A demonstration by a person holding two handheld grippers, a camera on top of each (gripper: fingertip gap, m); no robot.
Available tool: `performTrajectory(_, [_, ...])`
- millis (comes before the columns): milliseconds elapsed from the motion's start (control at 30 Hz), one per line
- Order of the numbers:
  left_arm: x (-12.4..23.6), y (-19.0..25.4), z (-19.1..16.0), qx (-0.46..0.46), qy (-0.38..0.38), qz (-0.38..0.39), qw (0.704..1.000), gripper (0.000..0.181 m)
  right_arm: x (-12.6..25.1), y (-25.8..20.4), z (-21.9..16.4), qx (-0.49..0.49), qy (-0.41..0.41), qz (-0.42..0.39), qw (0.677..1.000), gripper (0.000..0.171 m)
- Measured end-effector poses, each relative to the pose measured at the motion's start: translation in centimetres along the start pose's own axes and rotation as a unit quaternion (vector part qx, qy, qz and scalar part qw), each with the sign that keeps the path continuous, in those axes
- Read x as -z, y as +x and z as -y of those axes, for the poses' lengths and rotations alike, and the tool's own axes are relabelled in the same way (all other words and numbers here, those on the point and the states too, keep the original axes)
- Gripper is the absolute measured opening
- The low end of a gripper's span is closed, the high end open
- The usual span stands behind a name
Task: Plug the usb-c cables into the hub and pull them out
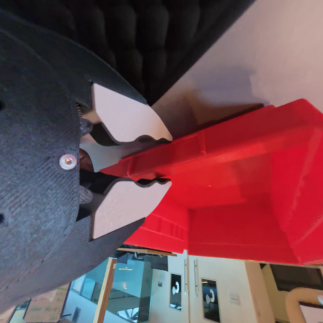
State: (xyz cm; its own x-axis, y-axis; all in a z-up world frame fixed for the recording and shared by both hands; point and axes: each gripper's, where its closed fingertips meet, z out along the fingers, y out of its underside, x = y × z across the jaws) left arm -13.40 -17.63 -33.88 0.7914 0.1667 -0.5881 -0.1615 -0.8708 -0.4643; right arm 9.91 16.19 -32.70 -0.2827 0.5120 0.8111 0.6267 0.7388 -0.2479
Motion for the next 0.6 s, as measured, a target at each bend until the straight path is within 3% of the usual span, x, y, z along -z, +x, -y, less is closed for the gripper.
performTrajectory(333, [4.6,-0.2,-6.7,0.005,-0.031,0.01,0.999,0.045,1.1,2.4,-10.7,-0.073,-0.105,-0.014,0.992,0.04])
performTrajectory(600, [9.8,0.4,-13.2,0.002,-0.015,-0.025,1.0,0.045,4.5,2.5,-17.8,-0.101,-0.066,-0.011,0.993,0.039])
